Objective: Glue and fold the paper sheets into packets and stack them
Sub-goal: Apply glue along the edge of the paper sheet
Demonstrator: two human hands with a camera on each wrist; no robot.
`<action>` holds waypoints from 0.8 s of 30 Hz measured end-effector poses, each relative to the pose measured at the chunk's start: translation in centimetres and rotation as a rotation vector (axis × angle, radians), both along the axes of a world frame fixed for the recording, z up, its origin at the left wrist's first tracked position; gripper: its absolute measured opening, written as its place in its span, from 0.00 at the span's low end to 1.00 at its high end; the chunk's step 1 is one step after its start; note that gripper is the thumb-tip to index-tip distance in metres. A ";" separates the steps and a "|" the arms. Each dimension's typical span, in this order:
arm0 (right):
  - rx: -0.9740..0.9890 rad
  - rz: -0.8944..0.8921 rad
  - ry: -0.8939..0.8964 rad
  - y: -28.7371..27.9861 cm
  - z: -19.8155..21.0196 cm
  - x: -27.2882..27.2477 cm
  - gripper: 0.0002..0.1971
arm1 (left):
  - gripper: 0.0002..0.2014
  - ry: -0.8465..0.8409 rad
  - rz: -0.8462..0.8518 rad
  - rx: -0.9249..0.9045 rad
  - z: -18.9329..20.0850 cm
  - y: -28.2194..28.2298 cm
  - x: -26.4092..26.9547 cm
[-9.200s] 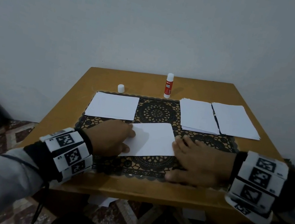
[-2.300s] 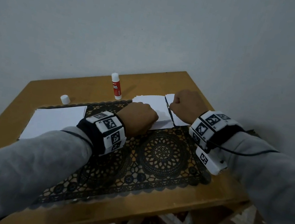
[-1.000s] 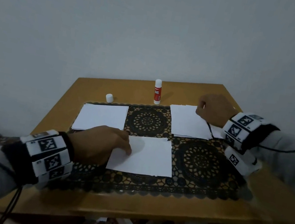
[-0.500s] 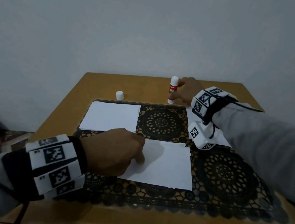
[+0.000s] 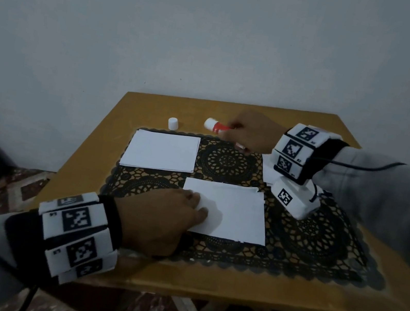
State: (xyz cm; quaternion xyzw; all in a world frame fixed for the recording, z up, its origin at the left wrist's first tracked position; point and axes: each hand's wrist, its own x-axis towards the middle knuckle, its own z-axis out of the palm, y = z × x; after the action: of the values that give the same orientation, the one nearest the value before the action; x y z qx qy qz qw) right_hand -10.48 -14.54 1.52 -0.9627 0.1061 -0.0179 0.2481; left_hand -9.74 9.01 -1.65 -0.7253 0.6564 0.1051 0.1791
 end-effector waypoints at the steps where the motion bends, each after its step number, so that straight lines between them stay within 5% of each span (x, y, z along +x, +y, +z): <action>1: 0.003 0.037 -0.011 0.8 0.2 -0.7 0.17 | 0.30 0.010 0.011 -0.008 -0.1 0.1 0.0; 12: -0.004 0.074 -0.089 6.3 -1.3 -2.2 0.09 | 0.32 0.073 0.073 -0.038 -0.4 0.3 -0.2; 24: -0.095 0.118 -0.036 6.1 -1.4 -2.6 0.08 | 0.31 0.049 0.102 -0.001 0.1 -0.2 -0.4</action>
State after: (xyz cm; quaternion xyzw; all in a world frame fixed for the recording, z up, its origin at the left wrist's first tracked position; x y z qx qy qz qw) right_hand -13.13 -8.43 0.10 -0.9775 0.0436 -0.0254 0.2048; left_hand -10.16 8.79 -1.55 -0.7551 0.6228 0.1316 0.1570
